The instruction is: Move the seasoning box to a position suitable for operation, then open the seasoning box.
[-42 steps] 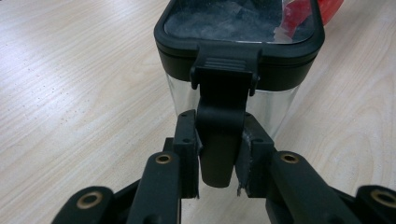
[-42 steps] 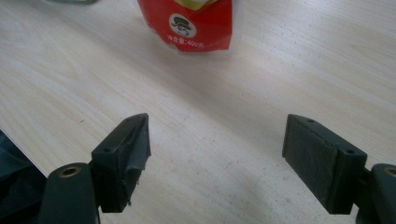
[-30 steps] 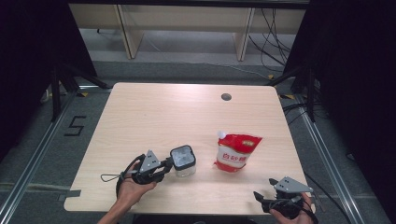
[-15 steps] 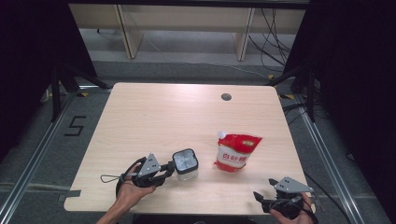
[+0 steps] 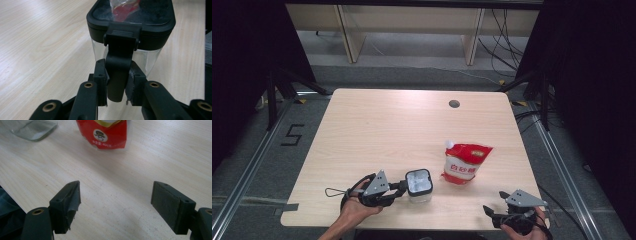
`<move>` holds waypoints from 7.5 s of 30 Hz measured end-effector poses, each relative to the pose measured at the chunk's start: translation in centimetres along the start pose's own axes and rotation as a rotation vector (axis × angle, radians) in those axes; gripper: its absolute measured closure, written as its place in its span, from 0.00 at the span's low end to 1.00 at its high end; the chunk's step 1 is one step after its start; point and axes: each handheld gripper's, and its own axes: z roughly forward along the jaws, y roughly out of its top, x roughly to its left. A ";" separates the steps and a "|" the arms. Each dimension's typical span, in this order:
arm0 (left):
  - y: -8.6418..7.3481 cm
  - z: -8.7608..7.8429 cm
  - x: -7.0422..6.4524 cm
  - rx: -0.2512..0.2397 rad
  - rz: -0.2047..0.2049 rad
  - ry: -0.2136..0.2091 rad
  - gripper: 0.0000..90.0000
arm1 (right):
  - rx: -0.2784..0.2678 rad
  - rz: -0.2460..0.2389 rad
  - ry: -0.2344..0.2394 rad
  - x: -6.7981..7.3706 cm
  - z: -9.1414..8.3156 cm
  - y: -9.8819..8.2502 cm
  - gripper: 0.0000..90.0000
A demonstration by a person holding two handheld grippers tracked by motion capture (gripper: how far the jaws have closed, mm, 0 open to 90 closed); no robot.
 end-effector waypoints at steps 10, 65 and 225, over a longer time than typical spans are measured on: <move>0.3 0.5 -0.6 -0.005 0.043 -0.067 0.81 | 0.015 -0.011 0.004 0.1 0.1 0.0 0.28; 2.9 -2.7 -1.4 -0.028 -0.073 -0.024 0.43 | 0.016 -0.078 0.062 0.3 0.4 0.1 0.36; -0.1 -0.4 -1.6 -0.043 -0.031 0.021 0.81 | -0.305 -0.425 0.318 13.7 5.4 14.1 0.99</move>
